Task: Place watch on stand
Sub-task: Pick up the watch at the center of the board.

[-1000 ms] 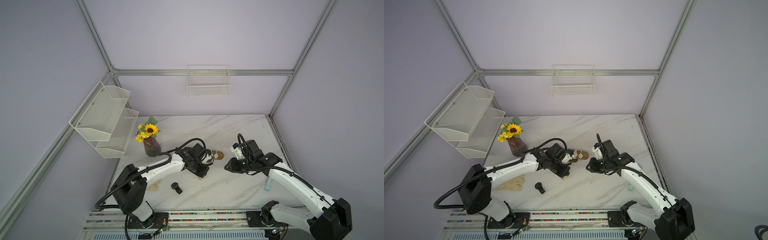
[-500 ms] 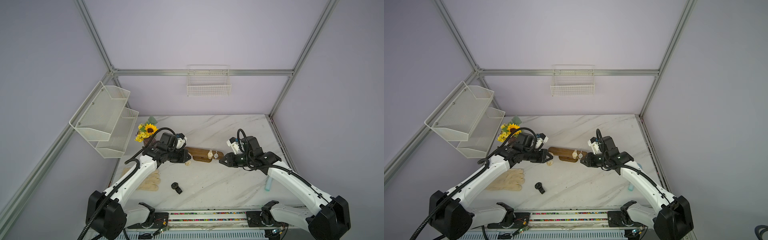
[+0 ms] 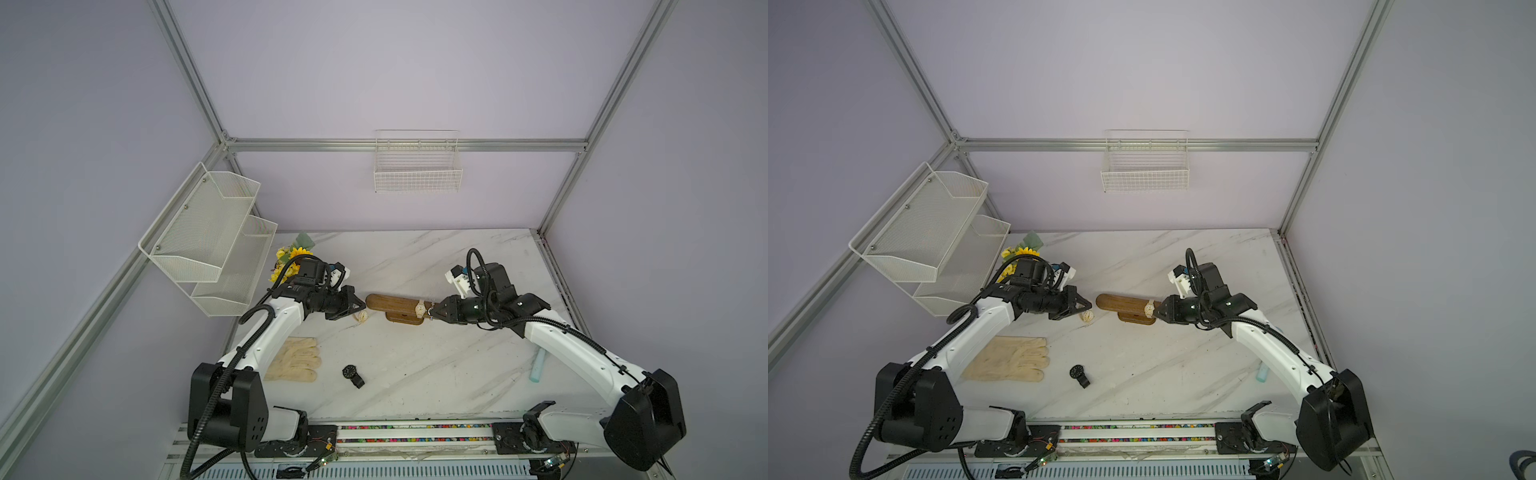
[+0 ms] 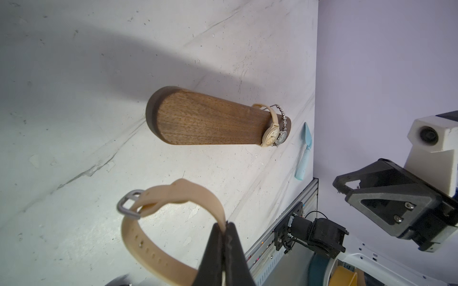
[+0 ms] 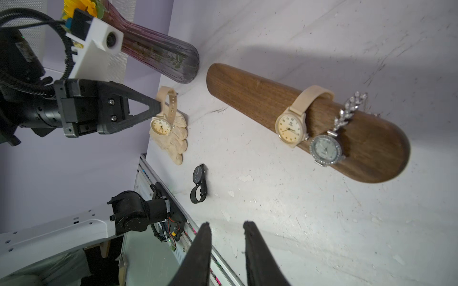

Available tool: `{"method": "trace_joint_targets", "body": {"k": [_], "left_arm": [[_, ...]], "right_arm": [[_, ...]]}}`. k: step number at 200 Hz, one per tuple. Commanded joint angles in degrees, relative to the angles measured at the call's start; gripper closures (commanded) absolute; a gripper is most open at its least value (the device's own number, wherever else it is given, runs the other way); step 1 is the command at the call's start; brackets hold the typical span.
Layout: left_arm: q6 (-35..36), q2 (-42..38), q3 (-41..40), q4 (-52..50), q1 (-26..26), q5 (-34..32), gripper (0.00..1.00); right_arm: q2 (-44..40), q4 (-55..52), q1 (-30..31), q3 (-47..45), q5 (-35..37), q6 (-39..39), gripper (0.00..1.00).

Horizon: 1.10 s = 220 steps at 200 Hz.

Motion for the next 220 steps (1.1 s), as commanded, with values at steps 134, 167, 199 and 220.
{"method": "trace_joint_targets", "body": {"k": [134,167,199,220], "left_arm": [[-14.44,-2.81,0.75,16.80,2.79,14.34,0.97],[-14.97,-3.78,0.54,17.32,2.84,14.88,0.96],[-15.21,-4.33,0.79,17.73,2.79,15.00,0.96],[-15.53,-4.34,1.12,18.23,2.87,15.03,0.96]], "right_arm": [[18.91,36.24,17.84,5.90,0.07,6.67,0.63],[20.66,38.26,16.51,8.54,-2.17,7.72,0.62],[21.82,41.25,14.16,9.10,-5.17,10.57,0.61],[21.89,41.56,13.43,9.18,-6.00,11.04,0.61]]}}
